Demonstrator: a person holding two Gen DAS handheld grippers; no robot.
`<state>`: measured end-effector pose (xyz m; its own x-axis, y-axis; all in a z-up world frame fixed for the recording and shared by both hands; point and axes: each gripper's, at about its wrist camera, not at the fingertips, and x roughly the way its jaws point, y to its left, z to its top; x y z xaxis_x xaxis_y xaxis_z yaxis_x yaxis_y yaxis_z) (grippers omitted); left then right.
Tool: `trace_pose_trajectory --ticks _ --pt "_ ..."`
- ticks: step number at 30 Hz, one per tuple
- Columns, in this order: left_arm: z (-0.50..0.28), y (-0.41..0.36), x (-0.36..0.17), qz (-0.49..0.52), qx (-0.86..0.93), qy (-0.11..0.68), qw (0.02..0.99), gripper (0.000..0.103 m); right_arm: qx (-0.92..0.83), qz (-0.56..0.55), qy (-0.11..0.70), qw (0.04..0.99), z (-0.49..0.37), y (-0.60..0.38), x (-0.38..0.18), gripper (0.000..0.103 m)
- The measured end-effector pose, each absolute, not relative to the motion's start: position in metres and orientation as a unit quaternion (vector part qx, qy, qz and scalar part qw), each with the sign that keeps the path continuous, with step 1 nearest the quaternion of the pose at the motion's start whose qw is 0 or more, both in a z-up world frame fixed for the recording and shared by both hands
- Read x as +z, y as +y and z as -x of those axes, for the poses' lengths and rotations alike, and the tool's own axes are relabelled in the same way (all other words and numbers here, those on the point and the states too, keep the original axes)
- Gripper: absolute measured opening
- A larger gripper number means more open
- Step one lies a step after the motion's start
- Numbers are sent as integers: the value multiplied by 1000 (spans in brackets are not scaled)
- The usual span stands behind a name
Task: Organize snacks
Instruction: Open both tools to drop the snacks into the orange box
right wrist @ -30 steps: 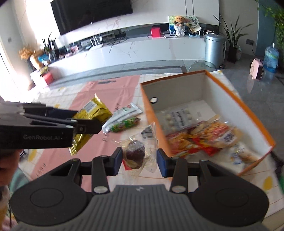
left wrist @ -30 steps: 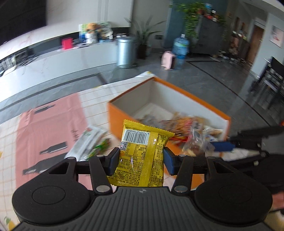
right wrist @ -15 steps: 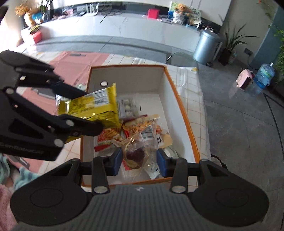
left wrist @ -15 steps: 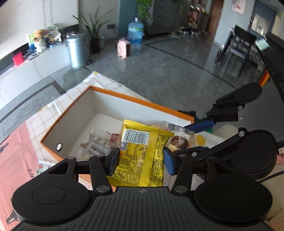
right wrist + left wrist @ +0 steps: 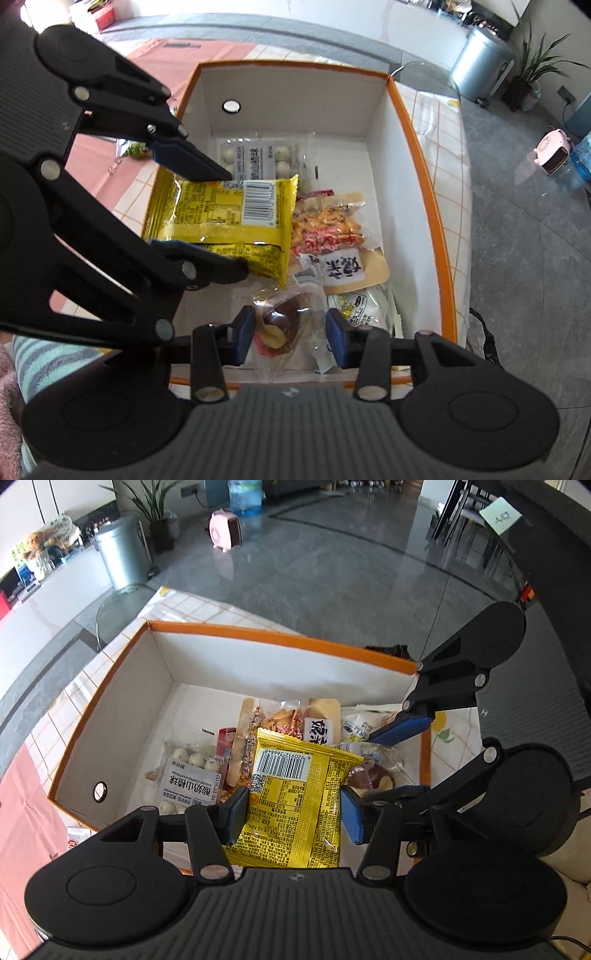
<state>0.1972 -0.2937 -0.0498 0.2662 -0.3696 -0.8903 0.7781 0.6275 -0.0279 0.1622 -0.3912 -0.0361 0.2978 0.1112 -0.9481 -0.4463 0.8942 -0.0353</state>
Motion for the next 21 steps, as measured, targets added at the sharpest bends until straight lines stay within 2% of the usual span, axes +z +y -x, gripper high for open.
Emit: trace_pose_trajectory --ticks 9,21 --pt "-211 -299 -73 -215 -371 508 747 59 183 144 598 767 -176 -389 -58 40" --pt "-212 -300 -85 -227 -369 511 742 60 181 133 619 752 -186 -390 -70 43"
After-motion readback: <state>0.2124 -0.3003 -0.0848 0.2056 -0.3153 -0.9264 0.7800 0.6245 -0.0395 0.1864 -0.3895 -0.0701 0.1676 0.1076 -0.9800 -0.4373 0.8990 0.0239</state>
